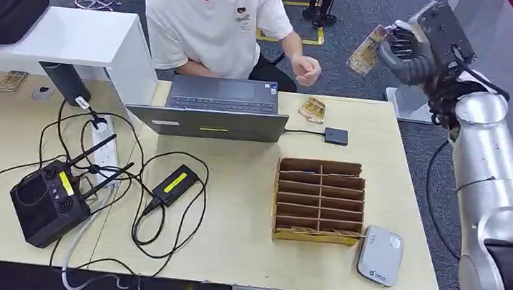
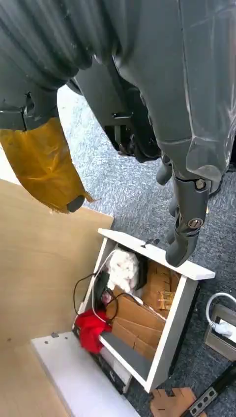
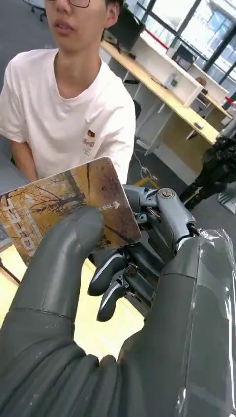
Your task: Pass the card to the sensor for recognition and then transmit it.
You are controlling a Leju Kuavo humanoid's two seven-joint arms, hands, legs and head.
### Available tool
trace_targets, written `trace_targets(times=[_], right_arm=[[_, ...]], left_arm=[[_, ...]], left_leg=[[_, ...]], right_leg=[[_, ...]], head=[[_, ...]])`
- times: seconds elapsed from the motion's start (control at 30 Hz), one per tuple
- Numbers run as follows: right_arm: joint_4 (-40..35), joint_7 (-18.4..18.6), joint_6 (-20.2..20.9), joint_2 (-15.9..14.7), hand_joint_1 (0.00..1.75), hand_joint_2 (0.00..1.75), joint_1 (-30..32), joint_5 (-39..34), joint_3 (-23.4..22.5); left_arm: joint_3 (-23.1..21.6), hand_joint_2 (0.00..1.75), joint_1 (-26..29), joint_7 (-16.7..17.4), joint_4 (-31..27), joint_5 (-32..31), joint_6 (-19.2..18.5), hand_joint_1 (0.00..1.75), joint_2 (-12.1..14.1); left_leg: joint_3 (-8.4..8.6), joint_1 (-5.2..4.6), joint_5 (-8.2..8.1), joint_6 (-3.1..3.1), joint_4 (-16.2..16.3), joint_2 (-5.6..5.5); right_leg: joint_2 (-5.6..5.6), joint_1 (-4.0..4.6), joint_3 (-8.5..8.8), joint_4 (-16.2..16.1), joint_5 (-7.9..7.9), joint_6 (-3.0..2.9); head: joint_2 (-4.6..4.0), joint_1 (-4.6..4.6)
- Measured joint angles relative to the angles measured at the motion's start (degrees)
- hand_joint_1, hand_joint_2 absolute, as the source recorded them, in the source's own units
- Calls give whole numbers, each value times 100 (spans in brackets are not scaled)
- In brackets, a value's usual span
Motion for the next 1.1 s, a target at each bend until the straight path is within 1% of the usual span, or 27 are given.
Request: trace_targets(times=[0.37,0.47,0.57,0.63,0.73,0.83,0.9,1.03,1.1], right_arm=[[-7,-15,-20,-4,175,175,31,0,39],[-33,-153,-70,-42,175,175,86,11,66],[-160,-354,-256,-120,175,175,249,158,96],[-337,-521,-569,-201,175,175,445,438,116],[-700,-710,-1216,-352,175,175,871,969,140],[-1172,-715,-2038,-477,175,175,1407,1951,160],[-1444,-678,-2460,-527,175,175,1732,2532,177],[-1838,-599,-2907,-577,175,175,2236,3185,192],[-1959,-584,-3041,-577,175,175,2412,3373,192]], left_arm=[[4,175,0,15,0,0,-22,0,0],[4,175,0,46,0,-15,-66,0,-2],[7,175,0,63,0,-48,-133,0,-4],[13,175,2,63,0,-105,-166,0,-2],[26,175,11,20,0,-232,-203,0,0],[26,175,35,-9,0,-435,-245,0,13],[26,175,47,-15,0,-520,-245,0,22],[26,175,55,-15,0,-671,-245,0,46],[26,175,60,-15,0,-732,-245,0,52]], left_leg=[[1,0,0,0,0,3],[1,0,0,0,0,1],[0,0,0,0,0,-2],[-1,0,0,0,0,-5],[-7,3,0,0,0,-12],[-13,8,-1,1,0,-20],[-17,8,-1,1,0,-23],[-22,8,-5,7,0,-25],[-23,7,-5,7,0,-24]], right_leg=[[3,1,0,0,0,0],[1,1,0,-1,0,0],[-3,1,1,-1,0,0],[-6,0,1,-2,0,0],[-14,0,1,-3,0,0],[-21,0,1,-10,0,1],[-24,-1,1,-13,-1,1],[-27,-1,1,-19,-2,3],[-27,-2,1,-21,-2,3]], head=[[0,-2],[0,-2],[0,0],[0,-2],[0,-2],[0,-2],[0,-2],[0,2],[0,0]])
